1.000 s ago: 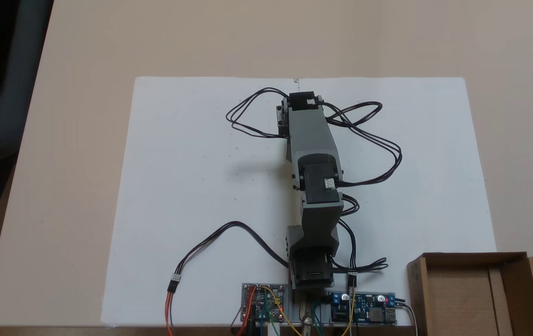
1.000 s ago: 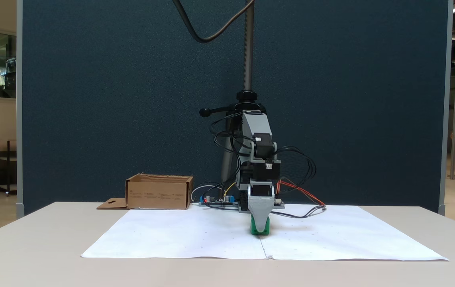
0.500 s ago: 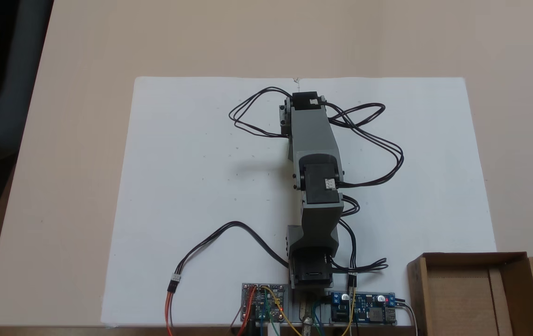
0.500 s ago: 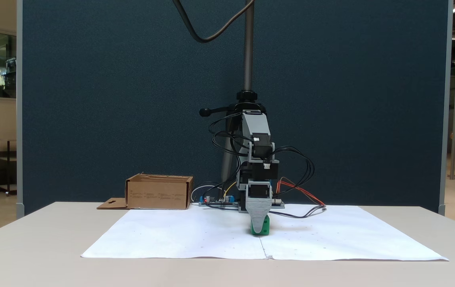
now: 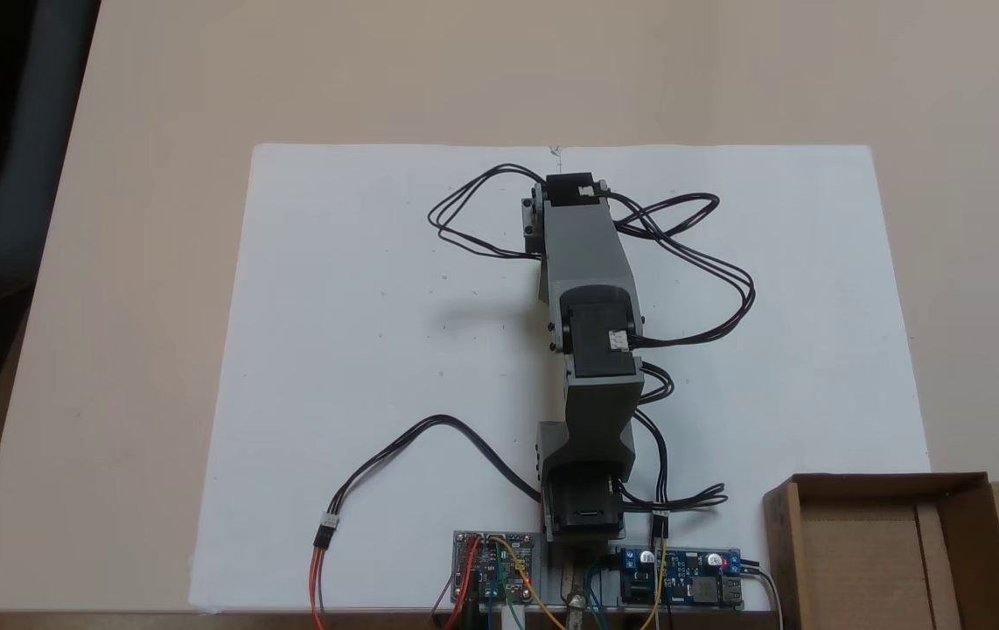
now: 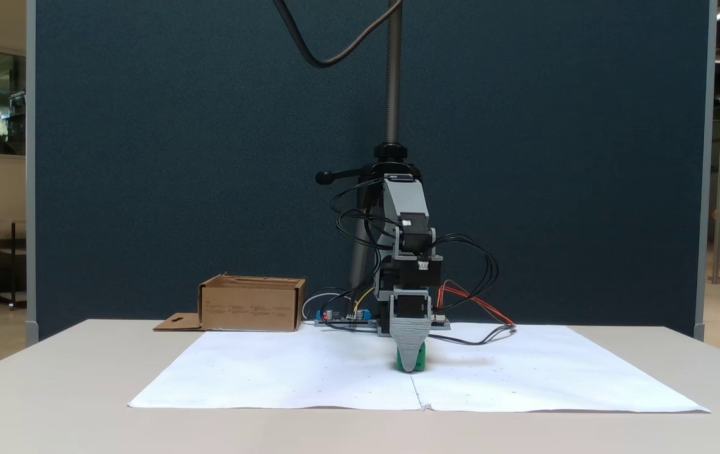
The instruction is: Grasp a green dice and put it in the bin.
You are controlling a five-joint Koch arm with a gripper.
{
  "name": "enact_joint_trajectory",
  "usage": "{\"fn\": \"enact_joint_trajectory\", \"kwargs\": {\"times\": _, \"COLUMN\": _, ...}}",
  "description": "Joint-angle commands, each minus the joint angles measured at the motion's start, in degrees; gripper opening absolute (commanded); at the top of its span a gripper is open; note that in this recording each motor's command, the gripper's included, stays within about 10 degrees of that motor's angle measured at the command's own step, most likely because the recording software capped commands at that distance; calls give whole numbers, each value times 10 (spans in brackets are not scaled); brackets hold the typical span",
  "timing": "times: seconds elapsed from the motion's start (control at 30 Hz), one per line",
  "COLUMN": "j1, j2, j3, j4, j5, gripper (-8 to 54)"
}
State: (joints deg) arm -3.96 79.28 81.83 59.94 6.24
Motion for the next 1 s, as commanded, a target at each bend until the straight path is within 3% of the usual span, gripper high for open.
{"fn": "enact_joint_trajectory", "kwargs": {"times": 0.0, "j1": -7, "j2": 9, "j3": -4, "j4": 7, "j5": 33, "gripper": 208}}
{"fn": "enact_joint_trajectory", "kwargs": {"times": 0.07, "j1": -7, "j2": 9, "j3": 4, "j4": 8, "j5": 33, "gripper": 197}}
{"fn": "enact_joint_trajectory", "kwargs": {"times": 0.1, "j1": -8, "j2": 9, "j3": 8, "j4": 8, "j5": 33, "gripper": 141}}
{"fn": "enact_joint_trajectory", "kwargs": {"times": 0.13, "j1": -8, "j2": 9, "j3": 11, "j4": 8, "j5": 33, "gripper": 123}}
{"fn": "enact_joint_trajectory", "kwargs": {"times": 0.4, "j1": -6, "j2": 27, "j3": -23, "j4": 54, "j5": 32, "gripper": 122}}
{"fn": "enact_joint_trajectory", "kwargs": {"times": 0.7, "j1": 28, "j2": 21, "j3": -365, "j4": 316, "j5": 32, "gripper": 122}}
{"fn": "enact_joint_trajectory", "kwargs": {"times": 0.97, "j1": 200, "j2": 37, "j3": -365, "j4": 308, "j5": 11, "gripper": 122}}
